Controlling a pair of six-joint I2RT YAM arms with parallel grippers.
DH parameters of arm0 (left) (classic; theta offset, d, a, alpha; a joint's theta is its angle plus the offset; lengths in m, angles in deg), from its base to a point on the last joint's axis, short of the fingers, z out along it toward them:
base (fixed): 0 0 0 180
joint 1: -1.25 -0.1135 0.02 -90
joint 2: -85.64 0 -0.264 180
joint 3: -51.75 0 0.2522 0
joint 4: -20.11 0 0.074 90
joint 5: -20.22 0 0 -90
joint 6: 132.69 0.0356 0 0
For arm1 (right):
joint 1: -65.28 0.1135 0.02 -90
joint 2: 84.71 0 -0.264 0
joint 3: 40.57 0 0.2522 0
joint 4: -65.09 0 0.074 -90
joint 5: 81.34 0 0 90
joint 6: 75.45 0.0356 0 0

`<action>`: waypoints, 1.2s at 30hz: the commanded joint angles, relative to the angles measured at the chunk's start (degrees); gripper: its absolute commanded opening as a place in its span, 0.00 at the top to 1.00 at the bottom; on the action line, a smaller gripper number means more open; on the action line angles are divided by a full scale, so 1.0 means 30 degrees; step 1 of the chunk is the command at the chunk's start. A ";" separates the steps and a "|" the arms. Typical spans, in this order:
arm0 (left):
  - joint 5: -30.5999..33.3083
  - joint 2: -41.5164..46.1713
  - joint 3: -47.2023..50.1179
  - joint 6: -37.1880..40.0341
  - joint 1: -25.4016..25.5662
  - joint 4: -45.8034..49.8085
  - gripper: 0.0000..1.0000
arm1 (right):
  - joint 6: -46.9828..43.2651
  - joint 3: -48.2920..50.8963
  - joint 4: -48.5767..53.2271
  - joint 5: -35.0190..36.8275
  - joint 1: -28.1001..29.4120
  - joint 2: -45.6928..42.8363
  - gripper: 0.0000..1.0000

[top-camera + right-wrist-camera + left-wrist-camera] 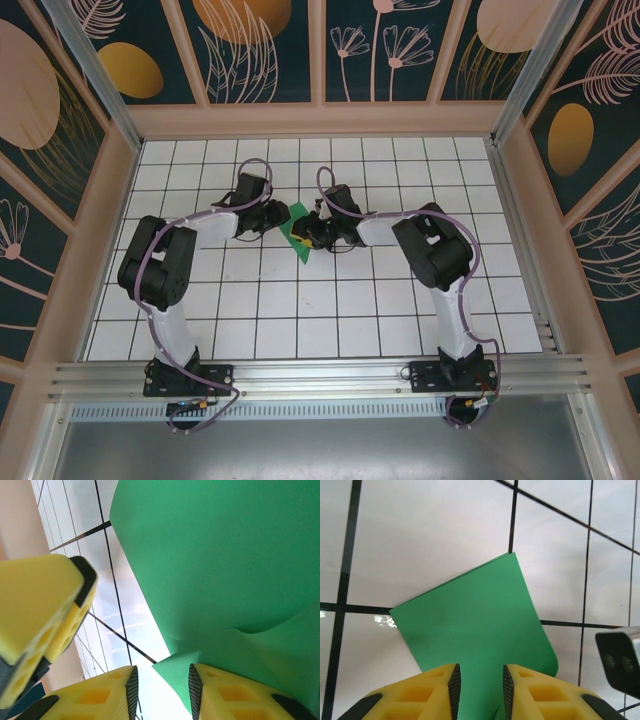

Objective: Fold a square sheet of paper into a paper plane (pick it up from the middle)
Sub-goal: Third fold the triangle at the center of the table.

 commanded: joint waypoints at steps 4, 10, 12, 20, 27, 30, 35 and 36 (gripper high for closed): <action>-0.1065 0.0546 0.0247 -0.0089 -0.0165 0.0051 0.72 | -0.0433 0.0430 0.1326 0.1215 -0.0012 0.0595 0.77; -0.2859 0.0729 0.1074 0.0069 -0.0165 -0.0443 0.78 | -0.0564 0.0371 0.1647 0.1370 -0.0013 0.0616 0.95; -0.3483 0.0818 0.1504 -0.0009 -0.0165 -0.0772 0.80 | -0.0613 0.0352 0.1769 0.1444 -0.0020 0.0623 0.97; -0.5317 0.1084 0.3254 -0.0572 -0.0077 -0.2334 0.89 | -0.0640 0.0312 0.1978 0.1554 -0.0013 0.0710 0.98; -0.5326 0.0906 0.3210 -0.0670 0.0022 -0.2611 0.91 | -0.0639 0.0305 0.2006 0.1591 -0.0013 0.0770 0.98; -0.5003 0.0915 0.3137 -0.0700 0.0012 -0.2640 0.91 | -0.0631 0.0299 0.2018 0.1606 -0.0012 0.0784 0.98; -0.5069 0.0463 0.2827 -0.0798 0.0179 -0.2698 0.92 | -0.0611 0.0253 0.2066 0.1605 0.0016 0.0798 0.99; -0.5007 0.0371 0.2825 -0.0787 0.0214 -0.2684 0.92 | -0.0611 0.0257 0.2059 0.1606 0.0013 0.0806 0.99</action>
